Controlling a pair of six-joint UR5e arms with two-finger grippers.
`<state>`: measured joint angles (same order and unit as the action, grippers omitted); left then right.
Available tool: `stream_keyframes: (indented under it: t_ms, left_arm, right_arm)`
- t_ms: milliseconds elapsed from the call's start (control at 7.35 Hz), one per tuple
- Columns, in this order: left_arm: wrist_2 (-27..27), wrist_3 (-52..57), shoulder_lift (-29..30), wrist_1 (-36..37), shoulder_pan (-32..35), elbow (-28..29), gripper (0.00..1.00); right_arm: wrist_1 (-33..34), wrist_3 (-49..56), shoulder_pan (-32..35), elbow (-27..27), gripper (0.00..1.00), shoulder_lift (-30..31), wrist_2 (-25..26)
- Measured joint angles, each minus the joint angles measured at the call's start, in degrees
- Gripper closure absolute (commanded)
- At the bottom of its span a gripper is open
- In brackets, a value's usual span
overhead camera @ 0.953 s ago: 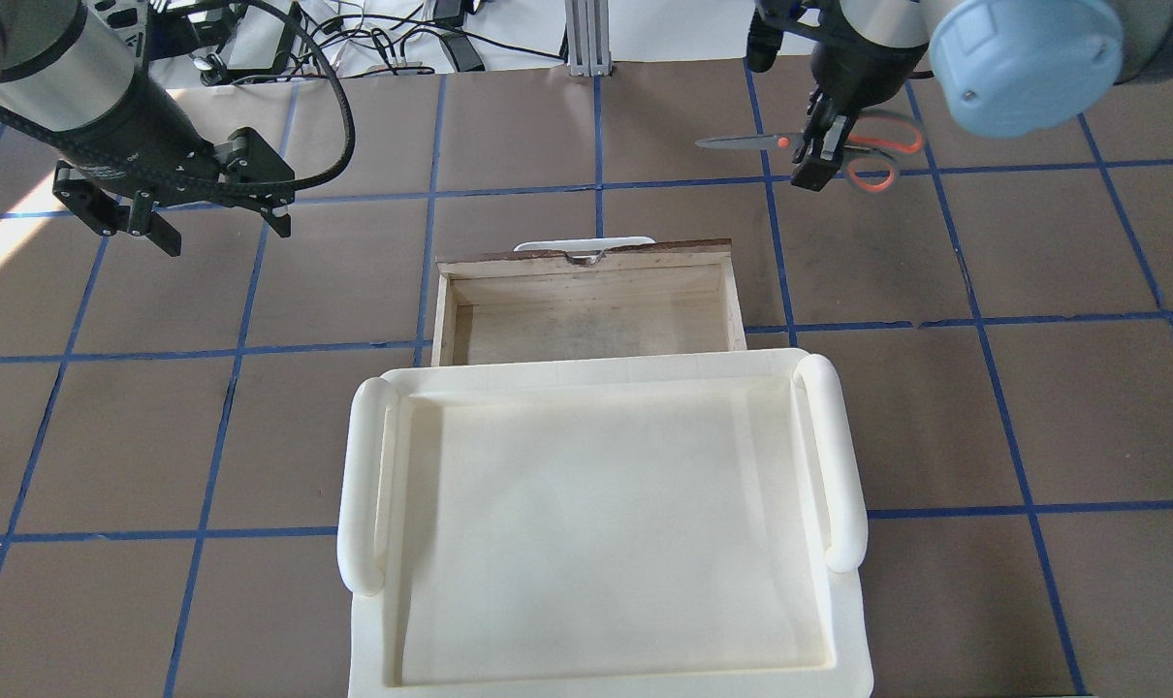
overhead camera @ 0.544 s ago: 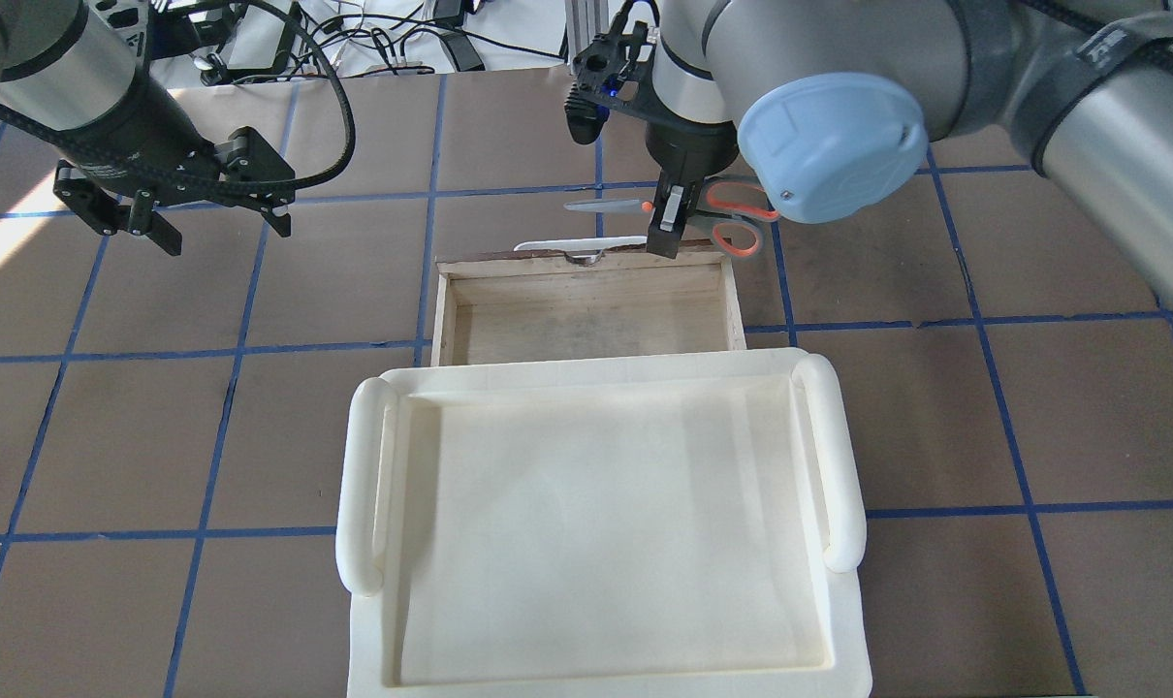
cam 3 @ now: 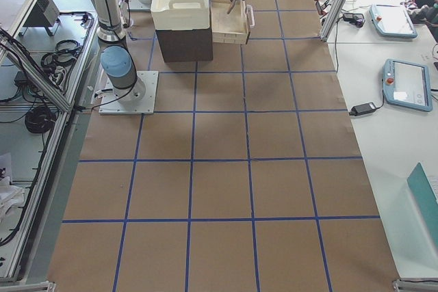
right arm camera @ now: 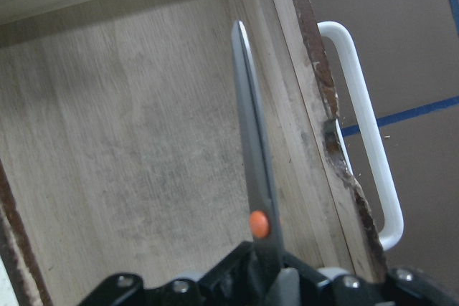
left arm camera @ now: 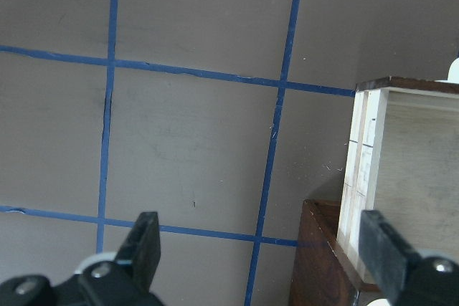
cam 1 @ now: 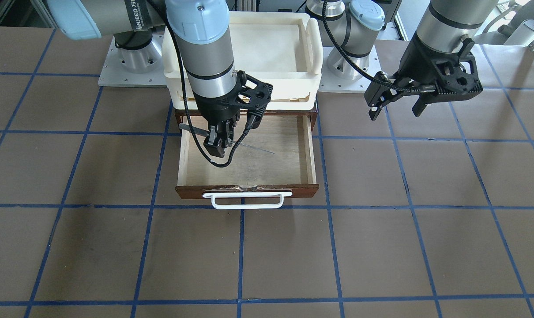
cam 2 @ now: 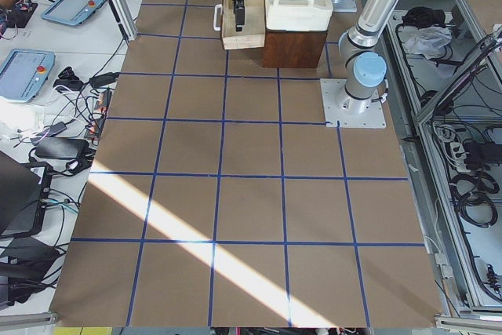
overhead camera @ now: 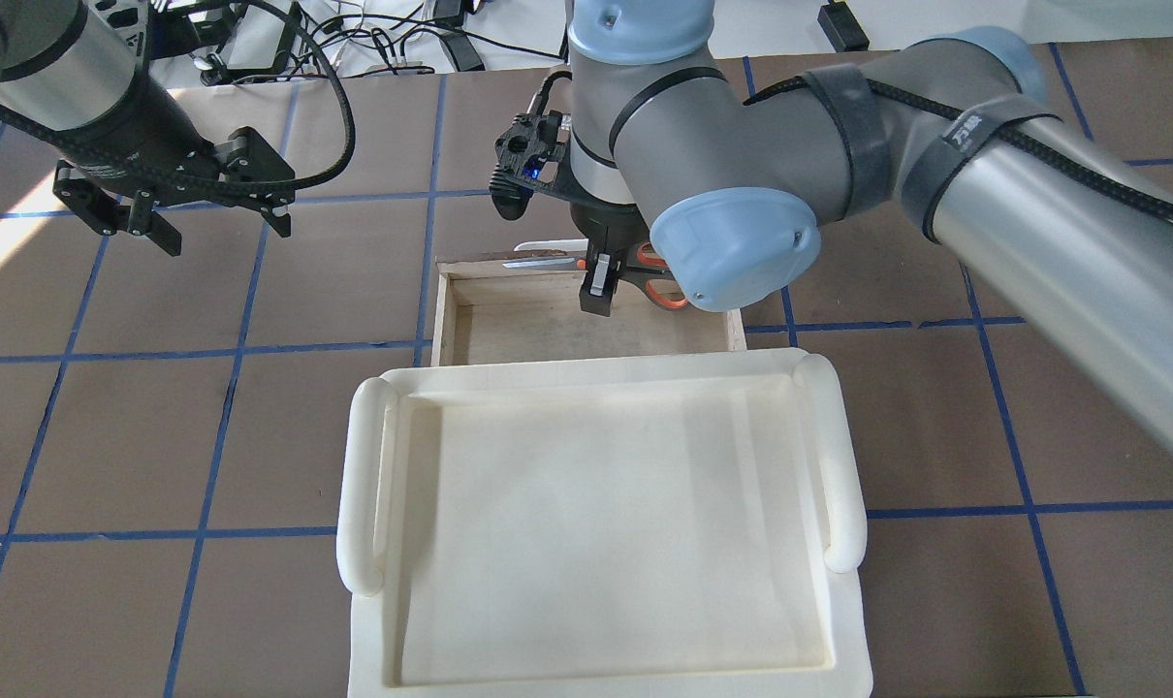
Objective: Put scissors in drawer and close it
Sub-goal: 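Lower the scissors into the open wooden drawer with the right gripper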
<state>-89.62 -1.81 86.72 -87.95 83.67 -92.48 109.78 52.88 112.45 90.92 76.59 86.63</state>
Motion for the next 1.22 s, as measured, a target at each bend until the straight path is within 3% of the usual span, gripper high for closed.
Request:
stream_keyframes:
  t_ms: [1225]
  left_arm:
    - [-0.03, 0.01, -0.51, -0.89, 0.00, -0.46, 0.00]
  right_arm:
    - [6.28, 4.02, 2.43, 3.35, 1.00, -5.32, 2.27]
